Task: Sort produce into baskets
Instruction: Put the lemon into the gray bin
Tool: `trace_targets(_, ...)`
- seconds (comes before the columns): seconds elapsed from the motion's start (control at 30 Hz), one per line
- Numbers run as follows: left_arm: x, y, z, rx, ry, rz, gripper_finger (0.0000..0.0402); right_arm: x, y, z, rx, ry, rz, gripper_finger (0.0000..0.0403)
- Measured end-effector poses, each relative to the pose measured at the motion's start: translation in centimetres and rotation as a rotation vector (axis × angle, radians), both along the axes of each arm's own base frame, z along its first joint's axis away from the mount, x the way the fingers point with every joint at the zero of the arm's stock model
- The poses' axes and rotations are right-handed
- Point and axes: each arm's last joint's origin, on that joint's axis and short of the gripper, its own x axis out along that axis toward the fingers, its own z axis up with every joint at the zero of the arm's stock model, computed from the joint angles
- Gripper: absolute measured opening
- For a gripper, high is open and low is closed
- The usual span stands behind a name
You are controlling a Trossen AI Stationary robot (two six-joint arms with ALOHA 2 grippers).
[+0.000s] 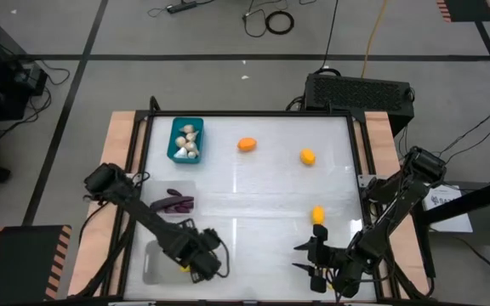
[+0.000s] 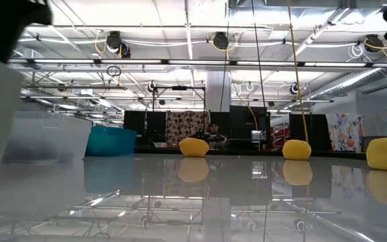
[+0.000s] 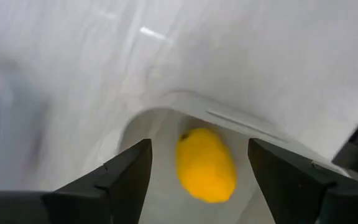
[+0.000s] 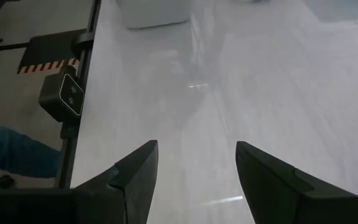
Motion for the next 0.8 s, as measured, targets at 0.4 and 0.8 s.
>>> trace_targets(0.4,4.2,2.7,0.3,-0.087,-0.201,-0.046,0.0274,-1.2,-0.8,0.7,0.070,0.123,0.020,0.0208)
trace_targets(0.8,13.1,4.6,0.9,0.287,-0.937,-0.293,0.0274,-3.5,-4.7,1.6,0.044,0.130,-0.353,0.0208)
